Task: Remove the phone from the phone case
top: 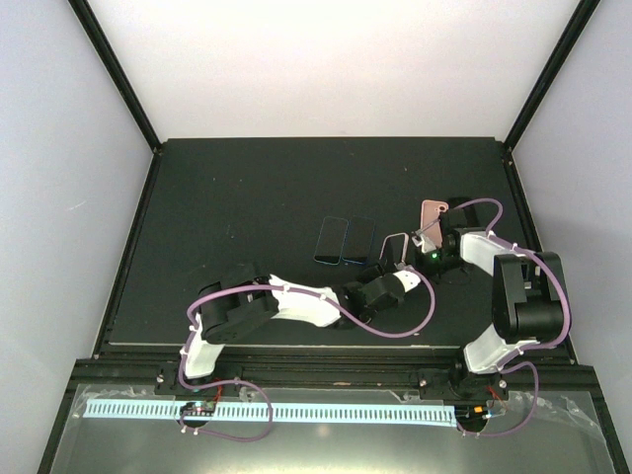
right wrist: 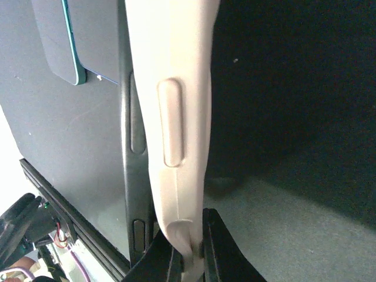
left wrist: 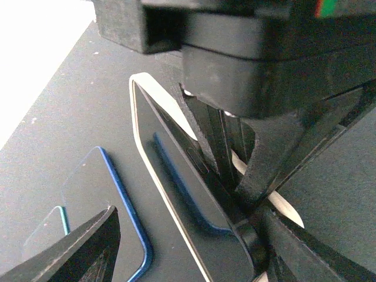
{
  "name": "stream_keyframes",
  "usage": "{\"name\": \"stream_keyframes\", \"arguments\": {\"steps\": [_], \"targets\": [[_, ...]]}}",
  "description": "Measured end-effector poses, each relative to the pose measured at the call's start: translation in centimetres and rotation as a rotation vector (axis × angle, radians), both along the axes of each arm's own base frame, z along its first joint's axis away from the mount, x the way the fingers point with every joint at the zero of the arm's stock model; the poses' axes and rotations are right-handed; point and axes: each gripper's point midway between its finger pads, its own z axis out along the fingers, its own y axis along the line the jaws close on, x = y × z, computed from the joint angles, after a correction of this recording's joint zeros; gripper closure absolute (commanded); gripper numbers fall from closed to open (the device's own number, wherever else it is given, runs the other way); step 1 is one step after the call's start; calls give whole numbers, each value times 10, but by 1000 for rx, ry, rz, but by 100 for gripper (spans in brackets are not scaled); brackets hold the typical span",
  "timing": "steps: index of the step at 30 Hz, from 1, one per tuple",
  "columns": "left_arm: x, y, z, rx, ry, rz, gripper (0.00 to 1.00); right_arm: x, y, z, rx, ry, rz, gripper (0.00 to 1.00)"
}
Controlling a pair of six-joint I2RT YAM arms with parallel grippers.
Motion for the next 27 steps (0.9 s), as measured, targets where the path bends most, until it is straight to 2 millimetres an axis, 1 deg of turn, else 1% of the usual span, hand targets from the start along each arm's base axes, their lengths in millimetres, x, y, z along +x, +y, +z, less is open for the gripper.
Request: {"name": "stream_keyframes", "arguments": {"steps": [8,14,19,22,23,24,25,26,27], "targets": [[1,5,3,53,-69,28,40,0,4,4,31,-8,12,99],[5,9,3,52,-77,33,56,3,9,11,83,-34,24,99],[7,10,5,38,-69,31,63,7,11,17,120,-58,26,99],[9,10,8,24,-61,32,64,8,12,20,136,-69,26,99],[9,10,9,19,-59,33,62,9,12,21,141,-71,26,99],[10,11,10,14,-57,35,58,9,12,22,150,-74,27,99],[10,11,12,9,-56,37,51,9,13,23,158,-77,27,99],[11,12,14,3,-55,43,47,9,13,25,164,-79,27,99],[12,13,16,4,-58,46,47,9,13,26,171,-81,28,99]]}}
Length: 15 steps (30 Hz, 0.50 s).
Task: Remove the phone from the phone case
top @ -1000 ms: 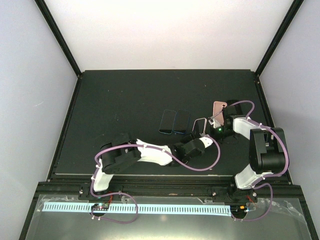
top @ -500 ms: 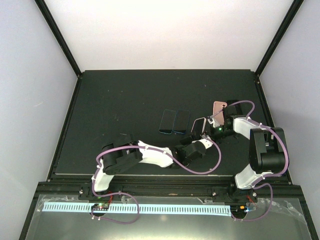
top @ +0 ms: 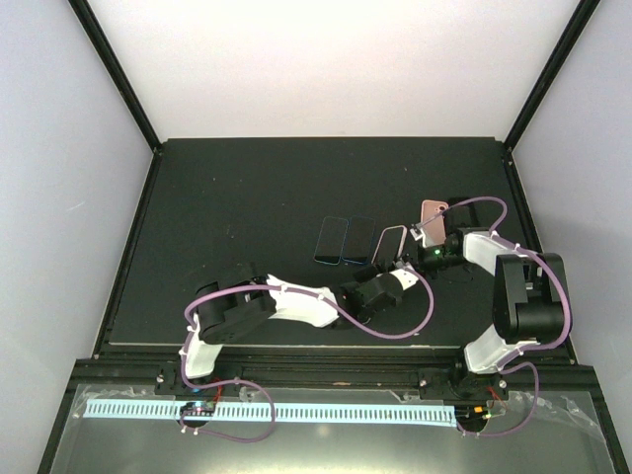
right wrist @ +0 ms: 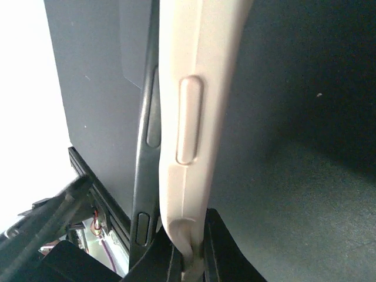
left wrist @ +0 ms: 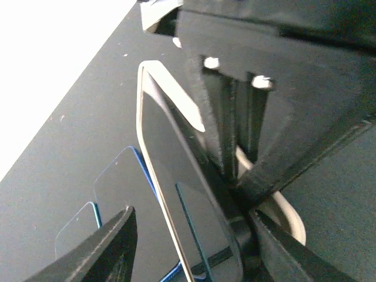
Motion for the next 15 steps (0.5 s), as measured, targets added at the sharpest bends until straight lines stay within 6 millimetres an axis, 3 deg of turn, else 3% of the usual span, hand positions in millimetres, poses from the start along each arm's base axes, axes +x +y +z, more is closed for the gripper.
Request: {"name": "stream_keyframes", "arguments": {"steps": [15], "targets": [[4,4,19,2,-31,0,89,8,3,27,70,-108,13,99]]}}
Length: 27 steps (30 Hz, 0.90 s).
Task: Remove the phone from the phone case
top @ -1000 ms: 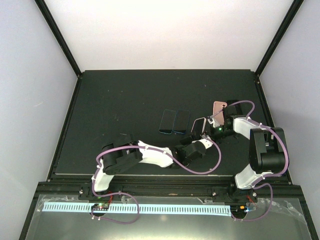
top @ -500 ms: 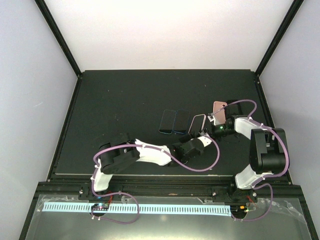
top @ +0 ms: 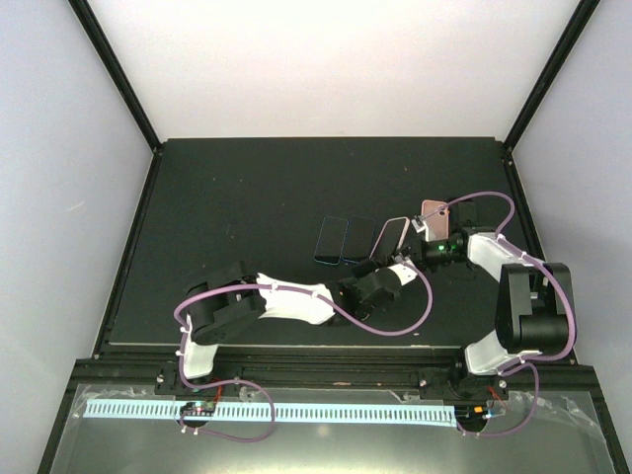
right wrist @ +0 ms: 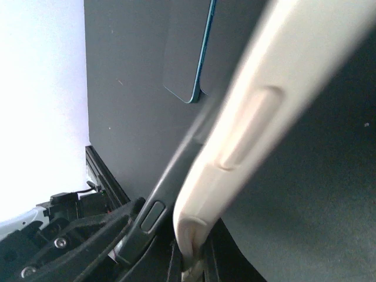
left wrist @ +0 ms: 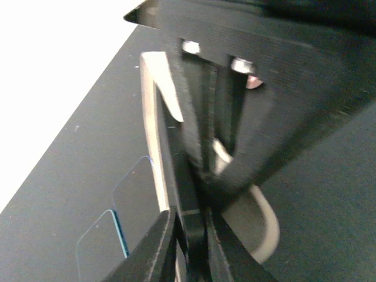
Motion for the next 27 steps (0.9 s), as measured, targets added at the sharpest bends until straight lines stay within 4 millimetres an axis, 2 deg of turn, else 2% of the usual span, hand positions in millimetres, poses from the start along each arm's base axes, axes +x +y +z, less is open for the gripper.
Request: {"name": "stream_keyframes", "arguments": {"steps": [6,13,27], "targets": [[-2,6,14,-23,13,9,99,-5,1,8,1,6,-4,99],[-7,14,35,-111,60,-1,98,-10,5,25,-7,-39,0,99],[-16,25,48,-261,201,-8,98,-20,8,31,-28,-39,14,99]]}}
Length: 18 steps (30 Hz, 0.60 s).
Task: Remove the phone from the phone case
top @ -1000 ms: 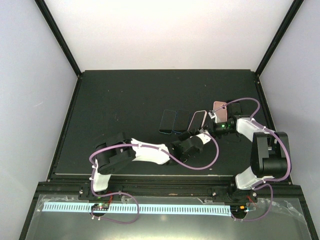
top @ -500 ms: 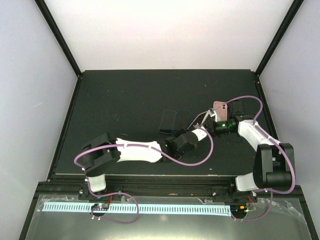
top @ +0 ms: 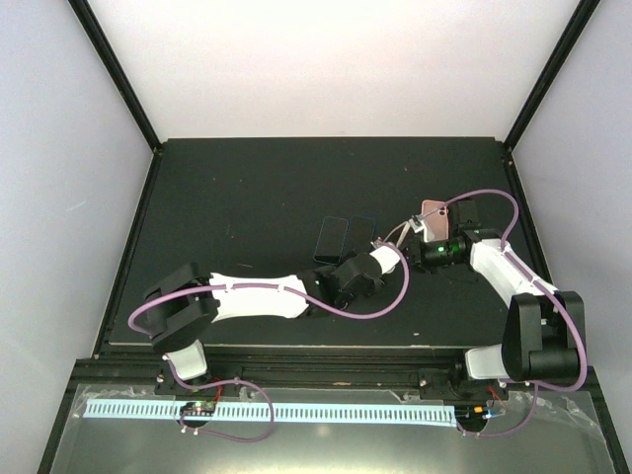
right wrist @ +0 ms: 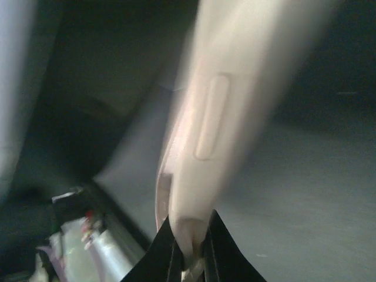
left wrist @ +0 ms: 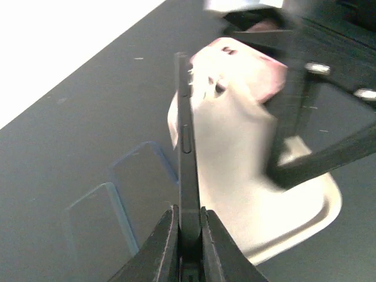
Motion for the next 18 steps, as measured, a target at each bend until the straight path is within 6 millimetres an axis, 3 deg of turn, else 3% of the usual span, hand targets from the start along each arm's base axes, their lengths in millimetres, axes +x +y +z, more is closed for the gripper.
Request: {"name": "stream_keyframes", "arguments": {"steps": [2,3,8,13,18], "targets": [[2,16,11,-5,-14,42,98,7,-19,-20,-117,12,-63,99],[4,23,26,-35,-21,56,98,11,-27,-27,-155,15,-88,99],[5,39,73,-143,-61,95,98,23,-45,-39,-254,-9,-141,99],[7,47,65,-106,-67,124,99,26,-51,-43,-296,-20,-153,99],[15,74,35,-6,-60,180,98,26,-53,-44,-313,-25,-156,99]]}}
